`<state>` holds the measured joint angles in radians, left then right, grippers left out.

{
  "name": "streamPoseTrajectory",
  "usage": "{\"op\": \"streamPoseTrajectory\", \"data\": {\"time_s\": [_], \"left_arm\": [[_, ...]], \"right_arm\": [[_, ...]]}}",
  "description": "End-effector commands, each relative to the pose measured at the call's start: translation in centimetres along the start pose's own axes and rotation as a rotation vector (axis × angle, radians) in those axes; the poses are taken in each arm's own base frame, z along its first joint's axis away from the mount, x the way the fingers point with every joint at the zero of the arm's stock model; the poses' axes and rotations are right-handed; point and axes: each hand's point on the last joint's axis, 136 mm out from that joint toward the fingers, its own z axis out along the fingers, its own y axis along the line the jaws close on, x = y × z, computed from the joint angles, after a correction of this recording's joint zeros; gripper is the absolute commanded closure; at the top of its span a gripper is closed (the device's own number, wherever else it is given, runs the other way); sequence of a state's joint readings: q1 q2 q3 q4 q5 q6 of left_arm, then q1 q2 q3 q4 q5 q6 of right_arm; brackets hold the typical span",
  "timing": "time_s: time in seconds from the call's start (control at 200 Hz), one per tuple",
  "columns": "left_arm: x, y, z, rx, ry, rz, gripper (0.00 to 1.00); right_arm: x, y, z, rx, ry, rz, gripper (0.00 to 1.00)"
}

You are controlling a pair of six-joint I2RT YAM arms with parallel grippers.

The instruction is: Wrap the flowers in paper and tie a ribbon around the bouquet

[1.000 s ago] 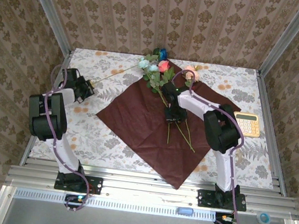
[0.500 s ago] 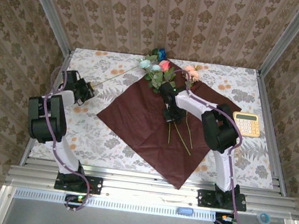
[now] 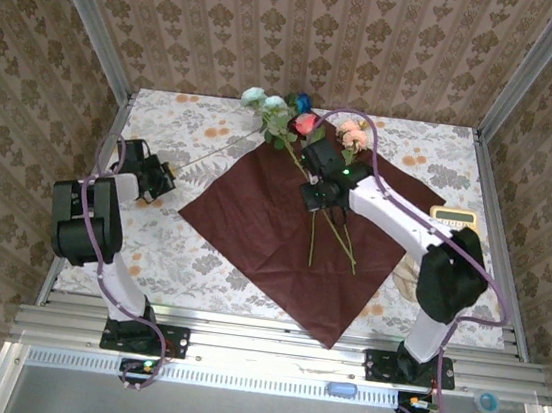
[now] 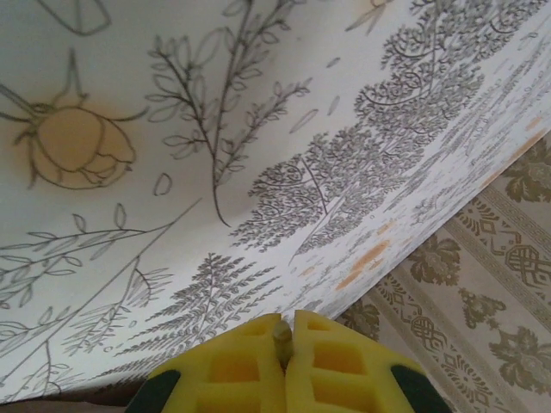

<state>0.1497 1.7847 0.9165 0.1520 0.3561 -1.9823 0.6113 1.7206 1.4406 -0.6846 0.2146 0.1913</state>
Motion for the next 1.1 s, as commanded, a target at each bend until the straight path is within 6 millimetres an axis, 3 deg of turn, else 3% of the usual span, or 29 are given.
{"op": "streamPoseTrajectory", "data": {"time_s": [0.0,0.17,0.335,0.485,0.695,0.83,0.935,1.095], "left_arm": [[0.7,-0.3,-0.6,0.022,0.019,0.02,1.0],[0.4,-0.1,-1.5,0.047,-0.004,0.01,1.0],[0.4,-1.0,-3.2,0.128,-0.029,-0.014,1.0],[0.4,-1.8,-4.0,0.182,-0.02,-0.039,1.0],[0.5,-1.0,-3.8,0.147,-0.013,-0.027,1.0],[1.4,2.5,-4.1,0.017,0.001,-0.004,0.99],[2.2,6.3,-6.6,-0.111,-0.04,0.047,0.79],[2.6,12.6,-12.1,-0.286,-0.122,0.049,0.47]], "right_arm": [[0.1,-1.2,-0.7,0.039,-0.056,0.059,1.0],[1.5,-4.0,-1.0,0.092,-0.055,0.194,1.0],[2.6,-5.7,0.7,0.116,-0.022,0.305,1.0],[2.8,-5.7,2.2,0.099,-0.016,0.355,1.0],[2.0,-4.5,2.8,0.039,-0.037,0.365,1.0],[2.9,-3.7,3.9,0.018,0.012,0.351,1.0],[4.1,-3.3,4.9,0.005,0.056,0.344,1.0],[4.9,-2.6,5.7,-0.023,0.092,0.332,1.0]]}}
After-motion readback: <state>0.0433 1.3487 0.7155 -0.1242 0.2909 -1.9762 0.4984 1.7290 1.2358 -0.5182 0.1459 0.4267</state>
